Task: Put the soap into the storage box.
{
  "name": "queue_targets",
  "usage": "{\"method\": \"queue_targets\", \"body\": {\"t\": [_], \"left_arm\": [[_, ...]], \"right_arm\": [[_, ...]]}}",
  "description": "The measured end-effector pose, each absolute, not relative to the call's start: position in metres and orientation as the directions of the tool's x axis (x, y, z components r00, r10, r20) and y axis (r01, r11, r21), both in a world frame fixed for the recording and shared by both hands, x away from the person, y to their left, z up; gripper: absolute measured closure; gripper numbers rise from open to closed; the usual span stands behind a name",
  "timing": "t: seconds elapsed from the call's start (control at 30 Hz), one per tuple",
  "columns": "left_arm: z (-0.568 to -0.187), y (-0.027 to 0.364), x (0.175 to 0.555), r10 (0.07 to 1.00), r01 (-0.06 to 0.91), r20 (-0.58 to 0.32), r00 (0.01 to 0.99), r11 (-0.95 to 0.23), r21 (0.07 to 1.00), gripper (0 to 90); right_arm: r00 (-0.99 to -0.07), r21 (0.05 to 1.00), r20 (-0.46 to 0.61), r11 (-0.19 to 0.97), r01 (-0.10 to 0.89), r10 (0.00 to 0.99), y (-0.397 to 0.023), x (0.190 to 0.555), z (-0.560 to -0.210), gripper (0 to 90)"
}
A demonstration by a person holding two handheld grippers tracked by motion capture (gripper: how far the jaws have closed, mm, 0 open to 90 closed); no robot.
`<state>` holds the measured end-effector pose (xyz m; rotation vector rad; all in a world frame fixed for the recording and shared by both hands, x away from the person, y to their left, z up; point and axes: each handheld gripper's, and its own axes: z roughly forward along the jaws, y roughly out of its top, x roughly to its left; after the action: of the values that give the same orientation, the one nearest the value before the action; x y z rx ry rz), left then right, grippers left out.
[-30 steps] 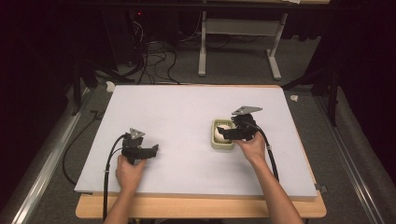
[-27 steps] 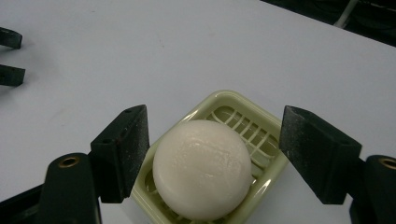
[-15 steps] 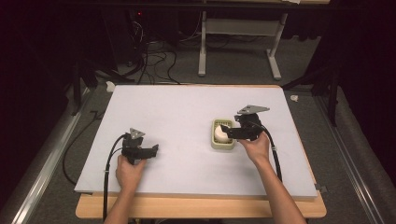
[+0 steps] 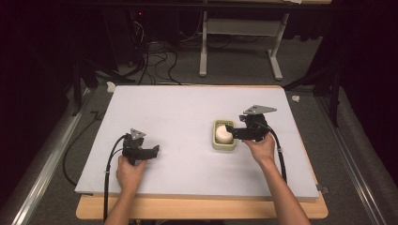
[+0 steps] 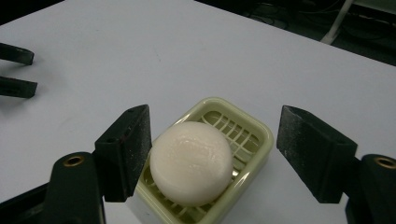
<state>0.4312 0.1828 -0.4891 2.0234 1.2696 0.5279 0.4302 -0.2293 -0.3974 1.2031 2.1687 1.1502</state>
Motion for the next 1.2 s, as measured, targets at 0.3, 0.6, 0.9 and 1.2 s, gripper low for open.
{"method": "queue_targets", "body": {"t": [0.3, 0.6, 0.9, 1.2], "left_arm": [[-0.489, 0.183, 0.431, 0.897, 0.620, -0.018, 0.442, -0.291, 0.729, 14.6], [-0.489, 0.183, 0.431, 0.897, 0.620, -0.017, 0.442, -0.291, 0.728, 14.6], [-0.489, 0.183, 0.431, 0.897, 0.620, -0.018, 0.442, -0.291, 0.728, 14.6], [-0.489, 0.183, 0.431, 0.897, 0.620, -0.018, 0.442, -0.291, 0.728, 14.6]], "right_arm": [[-0.539, 0.822, 0.035, 0.283, 0.494, 0.842, -0.237, 0.425, -0.392, 27.1], [-0.524, 0.828, 0.034, 0.270, 0.491, 0.851, -0.246, 0.419, -0.388, 27.3], [-0.512, 0.842, 0.026, 0.257, 0.475, 0.859, -0.257, 0.412, -0.388, 28.5], [-0.505, 0.852, 0.032, 0.241, 0.466, 0.862, -0.267, 0.407, -0.386, 28.8]]}}
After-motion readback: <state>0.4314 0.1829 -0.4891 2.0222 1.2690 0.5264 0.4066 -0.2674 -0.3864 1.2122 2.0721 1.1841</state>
